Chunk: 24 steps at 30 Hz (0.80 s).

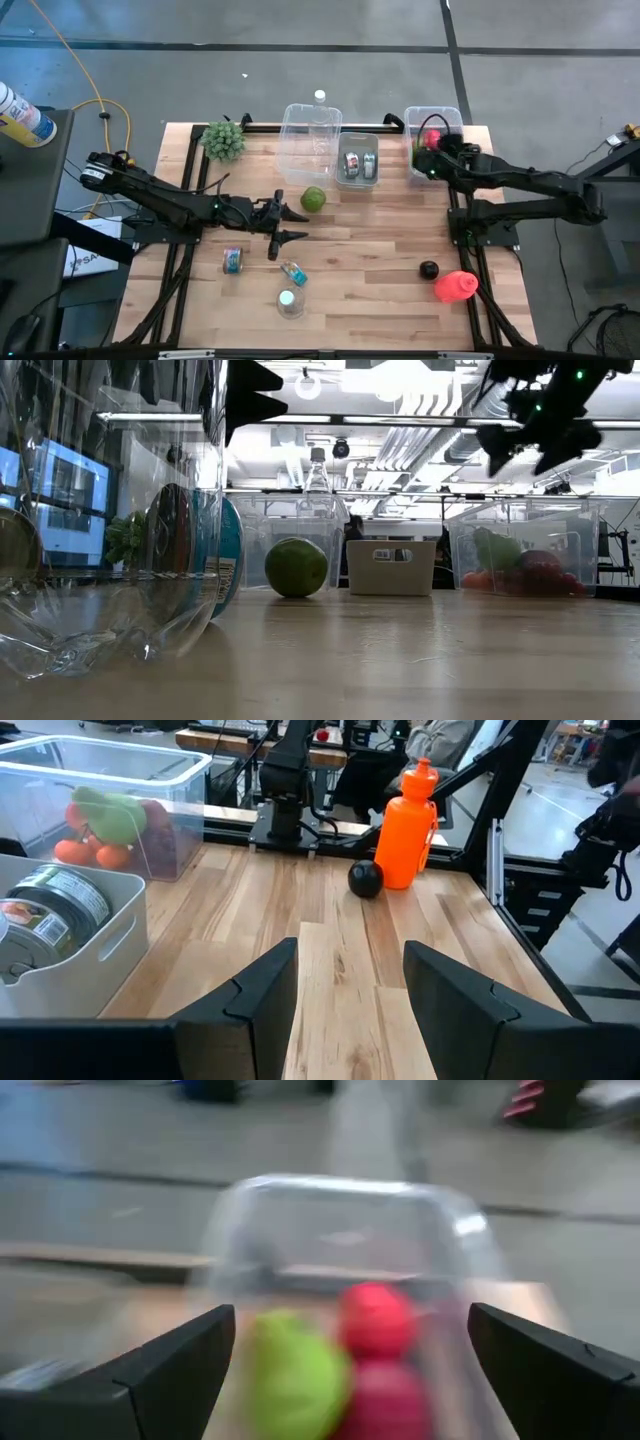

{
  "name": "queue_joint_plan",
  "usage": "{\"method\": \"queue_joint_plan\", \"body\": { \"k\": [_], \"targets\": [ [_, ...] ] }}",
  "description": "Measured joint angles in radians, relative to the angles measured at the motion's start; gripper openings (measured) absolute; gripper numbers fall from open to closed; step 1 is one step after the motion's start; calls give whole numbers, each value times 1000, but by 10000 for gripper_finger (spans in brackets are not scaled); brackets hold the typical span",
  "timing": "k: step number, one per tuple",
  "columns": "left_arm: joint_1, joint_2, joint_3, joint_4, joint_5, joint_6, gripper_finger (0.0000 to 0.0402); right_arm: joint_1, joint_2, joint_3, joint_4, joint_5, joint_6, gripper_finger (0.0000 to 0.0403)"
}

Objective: Pick & Place Food Item
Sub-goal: Put the green apple into the right transparent bin

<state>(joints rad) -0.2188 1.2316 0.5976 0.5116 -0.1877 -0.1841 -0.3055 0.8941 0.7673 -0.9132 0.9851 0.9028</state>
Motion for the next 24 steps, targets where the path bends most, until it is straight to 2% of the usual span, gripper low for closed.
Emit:
{"method": "queue_joint_plan", "body": {
  "k": [5,8,12,18,21,24],
  "targets": [
    [12,0,0,-5,1,0,176,94,-13,0,225,-212,-195,388],
    [29,0,0,-5,1,0,176,168,-13,0,346,-261,-282,388],
    [48,0,0,-19,0,0,176,275,4,0,443,-301,-375,389],
    [55,1,0,-45,1,1,176,415,93,0,451,-375,-372,387],
    [55,1,0,-45,1,1,176,473,162,0,474,-365,-336,387],
    [55,1,0,-48,0,1,176,521,232,0,510,-303,-326,386]
  ]
}}
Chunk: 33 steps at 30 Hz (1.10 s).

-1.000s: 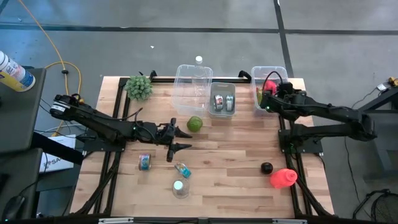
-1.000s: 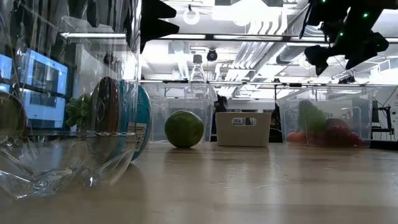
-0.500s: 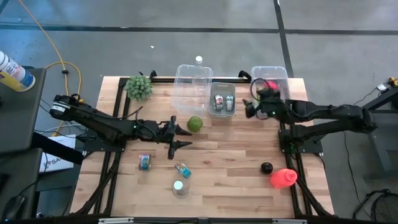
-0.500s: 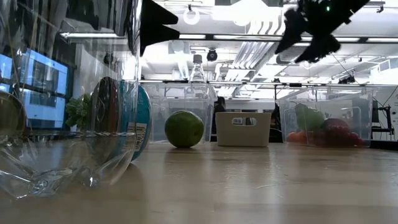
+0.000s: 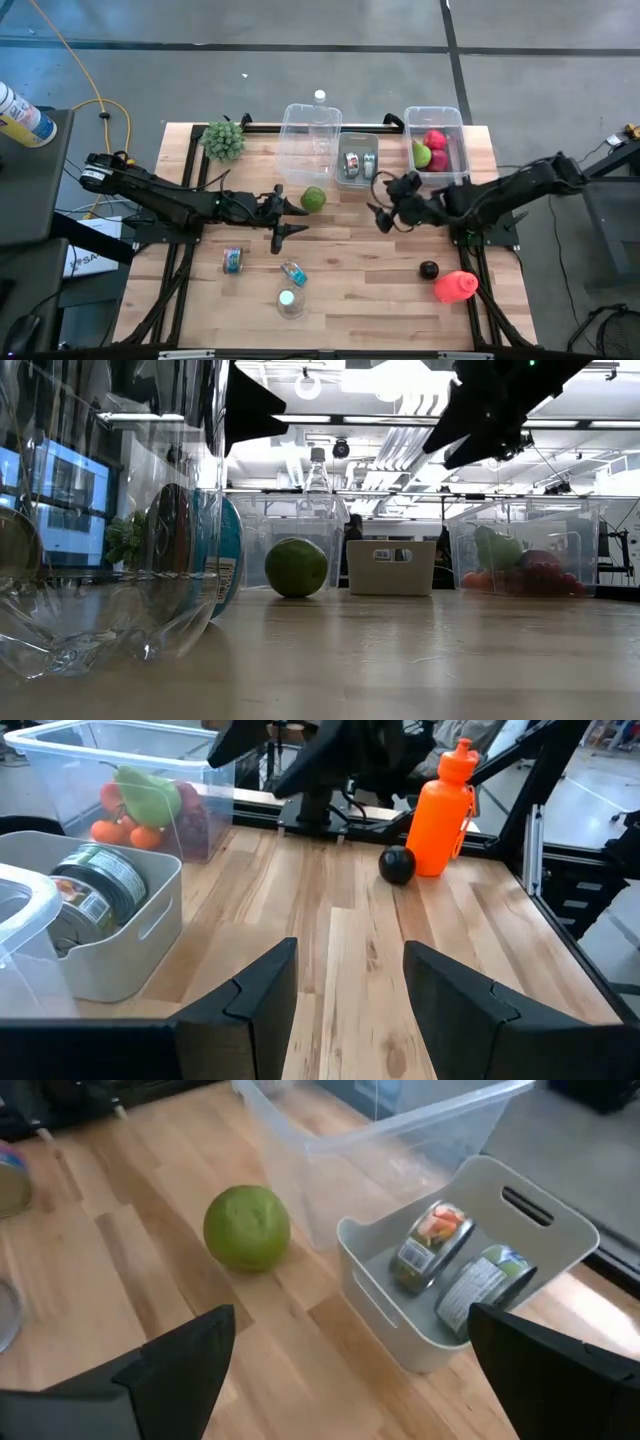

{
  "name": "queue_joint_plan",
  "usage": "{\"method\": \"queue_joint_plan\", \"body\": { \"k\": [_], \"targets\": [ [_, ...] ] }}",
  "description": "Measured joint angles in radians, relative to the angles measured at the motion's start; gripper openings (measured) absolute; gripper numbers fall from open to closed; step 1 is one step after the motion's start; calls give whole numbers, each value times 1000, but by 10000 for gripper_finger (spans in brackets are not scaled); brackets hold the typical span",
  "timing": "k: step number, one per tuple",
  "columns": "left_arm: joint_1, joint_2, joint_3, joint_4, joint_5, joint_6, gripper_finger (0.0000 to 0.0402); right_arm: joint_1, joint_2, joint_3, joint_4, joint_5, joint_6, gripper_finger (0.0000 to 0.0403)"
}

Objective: Pick & Place Food Item
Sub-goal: Put the green apple into the right transparent bin

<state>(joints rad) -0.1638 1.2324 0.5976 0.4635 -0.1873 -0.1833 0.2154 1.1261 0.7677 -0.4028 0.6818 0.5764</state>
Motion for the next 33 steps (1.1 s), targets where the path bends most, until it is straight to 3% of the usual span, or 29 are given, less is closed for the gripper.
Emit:
{"method": "queue_joint_plan", "body": {
  "k": [6,9,15,27,33],
  "targets": [
    [0,0,0,-57,0,0,176,109,79,0,56,210,29,386],
    [0,0,0,-88,0,21,176,165,96,0,59,254,29,386],
    [0,0,0,-110,-1,133,176,203,165,0,77,203,24,386],
    [82,-18,0,-288,-50,81,176,201,324,0,178,150,20,386],
    [127,26,-30,-242,-32,120,176,201,338,0,233,148,-49,386]
  ]
}}
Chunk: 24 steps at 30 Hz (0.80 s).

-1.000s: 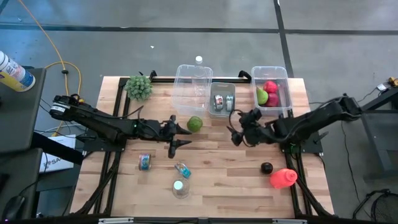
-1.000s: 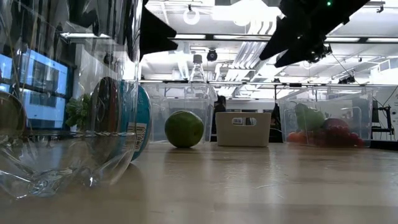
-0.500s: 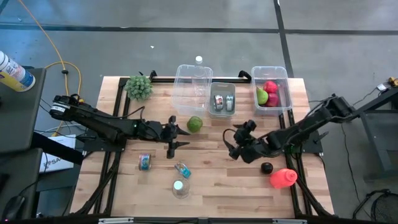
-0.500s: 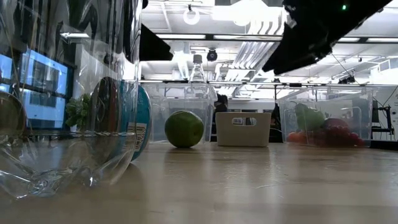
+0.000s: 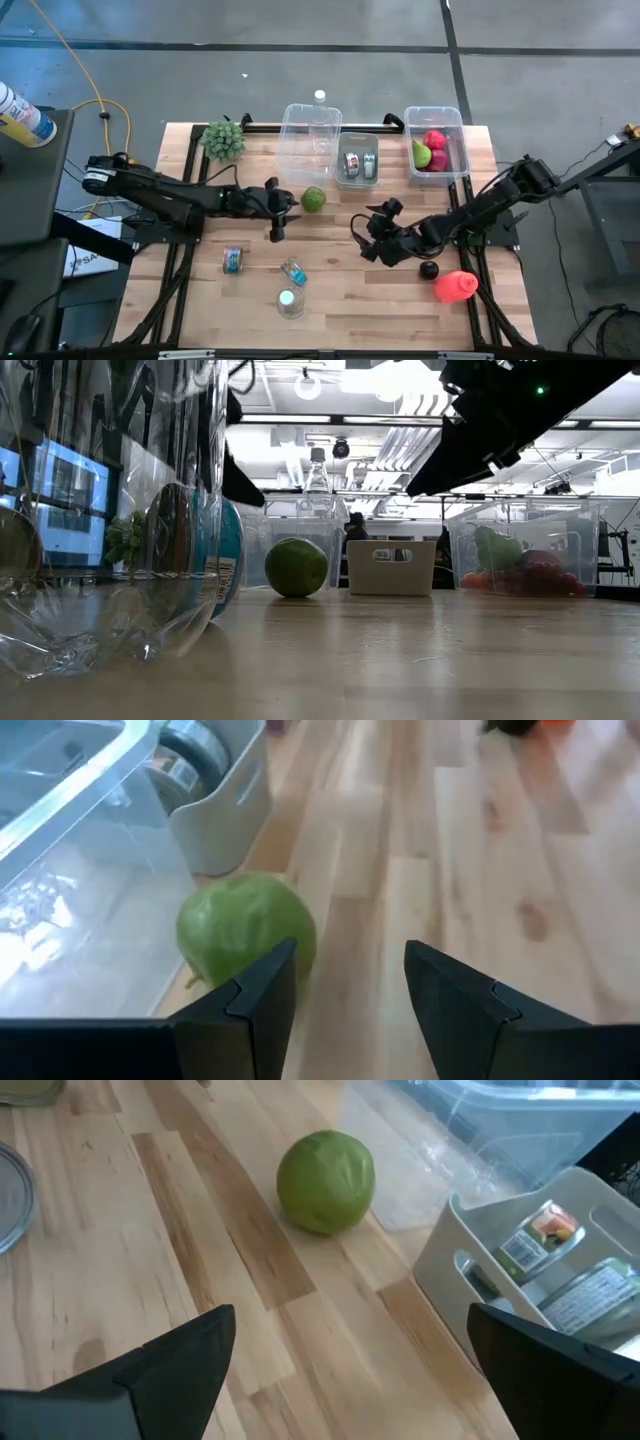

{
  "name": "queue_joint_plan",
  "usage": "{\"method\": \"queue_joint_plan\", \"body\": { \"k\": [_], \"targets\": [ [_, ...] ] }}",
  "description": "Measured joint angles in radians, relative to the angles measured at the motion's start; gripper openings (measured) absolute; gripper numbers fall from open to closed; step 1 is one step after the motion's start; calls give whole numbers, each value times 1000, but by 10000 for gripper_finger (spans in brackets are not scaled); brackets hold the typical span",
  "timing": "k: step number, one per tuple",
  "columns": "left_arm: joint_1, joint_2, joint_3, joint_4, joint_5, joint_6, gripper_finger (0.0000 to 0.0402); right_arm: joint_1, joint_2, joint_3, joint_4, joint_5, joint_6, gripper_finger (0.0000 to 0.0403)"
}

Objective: Pick & Place Food Item
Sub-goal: Put the green apple into the right transparent bin

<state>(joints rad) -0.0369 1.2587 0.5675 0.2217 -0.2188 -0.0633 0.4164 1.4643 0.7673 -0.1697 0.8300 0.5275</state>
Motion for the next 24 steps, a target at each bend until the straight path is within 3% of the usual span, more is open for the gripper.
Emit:
{"method": "queue_joint_plan", "body": {
  "k": [16,19,24],
  "targets": [
    [108,232,-31,238,16,36,176,0,0,0,43,-21,-9,386],
    [108,276,-31,309,90,37,176,0,0,0,48,-22,-8,386],
    [108,336,-31,439,339,37,176,0,-1,0,48,-22,-7,386]
  ]
}}
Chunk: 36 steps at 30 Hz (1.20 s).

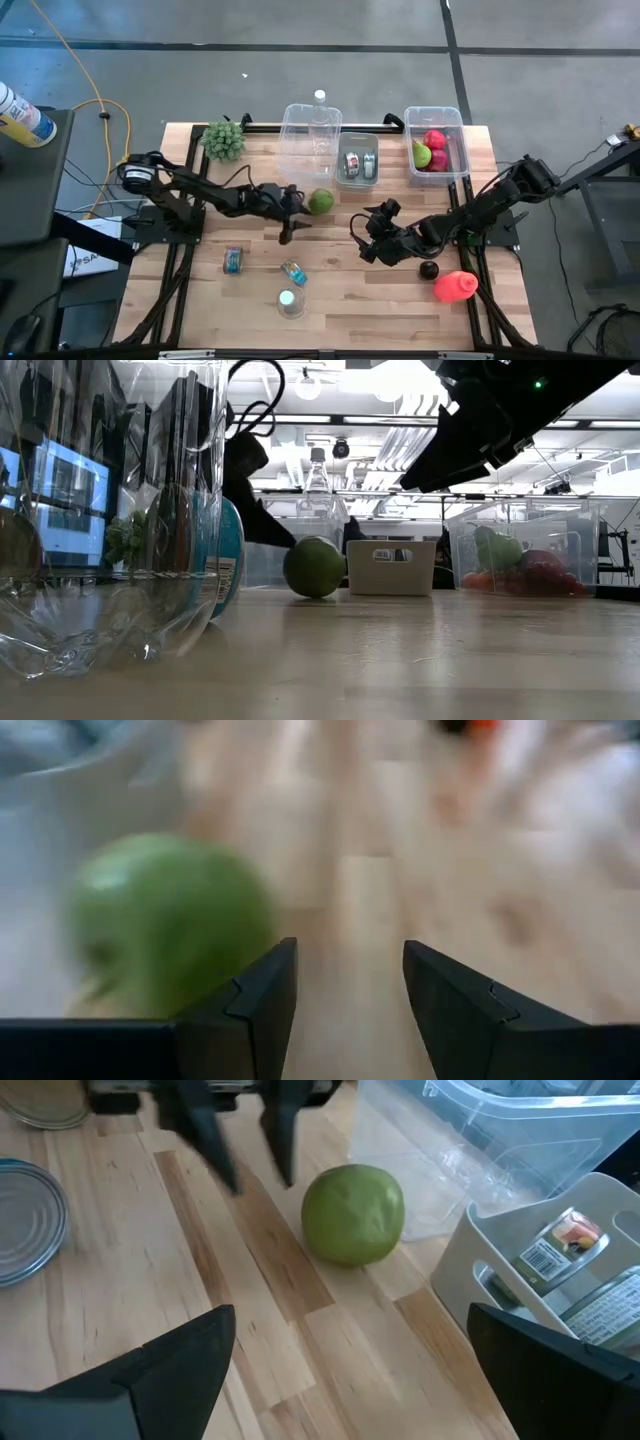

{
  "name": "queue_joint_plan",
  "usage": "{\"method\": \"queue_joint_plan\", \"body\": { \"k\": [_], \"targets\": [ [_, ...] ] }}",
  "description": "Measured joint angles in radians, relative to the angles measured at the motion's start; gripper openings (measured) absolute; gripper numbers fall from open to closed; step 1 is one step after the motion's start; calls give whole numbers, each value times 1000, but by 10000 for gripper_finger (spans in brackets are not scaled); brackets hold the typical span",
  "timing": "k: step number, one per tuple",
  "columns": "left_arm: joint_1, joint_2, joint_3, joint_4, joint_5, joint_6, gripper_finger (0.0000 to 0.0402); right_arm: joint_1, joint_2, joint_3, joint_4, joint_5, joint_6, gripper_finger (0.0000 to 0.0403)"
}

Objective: Pick & Place Food Item
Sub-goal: Put the green apple into the right transparent bin

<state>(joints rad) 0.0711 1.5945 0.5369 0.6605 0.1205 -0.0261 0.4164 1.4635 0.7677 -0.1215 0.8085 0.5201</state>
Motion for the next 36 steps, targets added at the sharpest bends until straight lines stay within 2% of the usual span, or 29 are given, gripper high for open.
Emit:
{"method": "queue_joint_plan", "body": {
  "k": [3,6,10,18,36],
  "targets": [
    [0,20,0,42,124,4,176,0,0,0,1,0,0,386],
    [0,20,0,44,153,18,176,0,0,0,2,0,1,386],
    [3,12,0,47,119,11,176,0,0,0,2,0,1,386],
    [8,12,0,29,-47,6,176,0,0,0,3,0,2,386],
    [5,12,0,6,-46,-4,176,0,-1,0,6,-32,7,386]
  ]
}}
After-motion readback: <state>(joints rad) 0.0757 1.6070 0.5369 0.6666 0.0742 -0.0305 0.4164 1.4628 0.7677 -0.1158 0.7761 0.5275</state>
